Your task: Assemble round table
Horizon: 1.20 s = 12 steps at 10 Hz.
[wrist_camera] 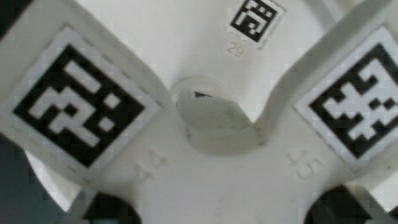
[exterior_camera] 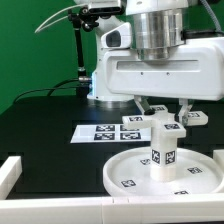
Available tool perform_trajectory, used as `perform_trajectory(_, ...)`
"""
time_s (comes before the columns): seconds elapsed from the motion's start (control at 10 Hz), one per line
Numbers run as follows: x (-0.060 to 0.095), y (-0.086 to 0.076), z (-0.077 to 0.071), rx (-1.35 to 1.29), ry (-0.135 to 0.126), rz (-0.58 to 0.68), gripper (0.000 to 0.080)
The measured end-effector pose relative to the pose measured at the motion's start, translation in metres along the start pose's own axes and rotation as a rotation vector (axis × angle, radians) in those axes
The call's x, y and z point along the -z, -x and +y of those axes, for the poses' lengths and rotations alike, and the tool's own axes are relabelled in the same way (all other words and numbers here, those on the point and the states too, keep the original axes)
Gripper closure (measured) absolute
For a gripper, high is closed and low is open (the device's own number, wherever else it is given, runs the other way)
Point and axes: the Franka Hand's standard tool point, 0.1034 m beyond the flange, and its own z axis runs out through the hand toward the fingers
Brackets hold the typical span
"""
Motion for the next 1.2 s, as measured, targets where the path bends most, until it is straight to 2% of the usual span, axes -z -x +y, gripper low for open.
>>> perform_trajectory(0.7,0.0001,-0.0007,0.0002,-0.419,-0.012,-0.010,0.0351)
perform_trajectory(1.0,-0.0009,0.0002,0.0016,-0.740,-0.058,-0.012,0.0351)
perform_trajectory(1.2,-0.0008,-0.0002,0.0015,-0.908,-0.078,-0.019,0.0351)
